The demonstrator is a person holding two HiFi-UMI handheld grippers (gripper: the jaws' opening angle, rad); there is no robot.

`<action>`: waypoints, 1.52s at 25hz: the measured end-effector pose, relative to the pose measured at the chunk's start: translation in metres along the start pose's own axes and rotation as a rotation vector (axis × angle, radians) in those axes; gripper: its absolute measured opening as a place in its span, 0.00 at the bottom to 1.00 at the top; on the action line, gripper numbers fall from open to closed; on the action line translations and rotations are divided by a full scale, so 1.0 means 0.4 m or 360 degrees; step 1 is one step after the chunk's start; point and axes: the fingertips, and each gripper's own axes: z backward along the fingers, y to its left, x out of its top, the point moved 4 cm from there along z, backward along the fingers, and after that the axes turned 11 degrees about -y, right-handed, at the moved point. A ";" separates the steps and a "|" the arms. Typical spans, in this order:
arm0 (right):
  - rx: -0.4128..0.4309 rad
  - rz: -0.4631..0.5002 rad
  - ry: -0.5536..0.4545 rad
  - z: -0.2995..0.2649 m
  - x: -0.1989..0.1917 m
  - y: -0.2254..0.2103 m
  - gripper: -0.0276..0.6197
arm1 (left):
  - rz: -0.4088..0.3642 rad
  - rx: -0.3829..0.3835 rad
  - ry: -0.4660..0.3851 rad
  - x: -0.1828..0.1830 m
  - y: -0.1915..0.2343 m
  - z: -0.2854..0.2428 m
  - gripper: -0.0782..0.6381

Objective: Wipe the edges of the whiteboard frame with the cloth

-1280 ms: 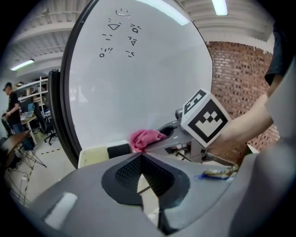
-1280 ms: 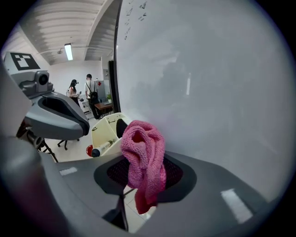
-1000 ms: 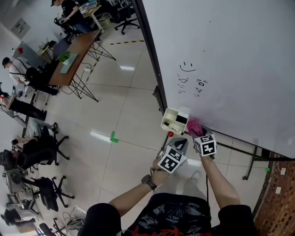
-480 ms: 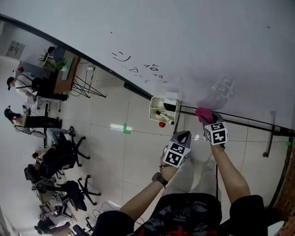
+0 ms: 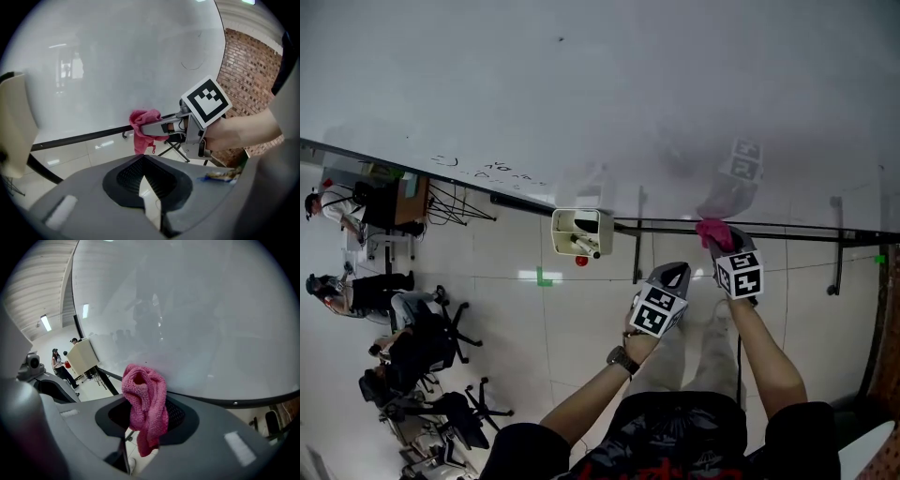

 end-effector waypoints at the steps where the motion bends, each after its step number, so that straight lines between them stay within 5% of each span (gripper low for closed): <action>1: -0.0012 -0.0004 -0.0005 0.016 0.000 -0.018 0.25 | -0.0007 -0.0012 0.0003 0.004 -0.018 -0.014 0.11; 23: -0.0258 -0.0195 -0.0074 0.301 -0.038 -0.399 0.25 | -0.0175 -0.0194 0.0081 0.106 -0.345 -0.252 0.11; 38: -0.0413 -0.0149 -0.0055 0.463 -0.055 -0.554 0.25 | -0.0263 -0.0361 0.0081 0.168 -0.506 -0.354 0.11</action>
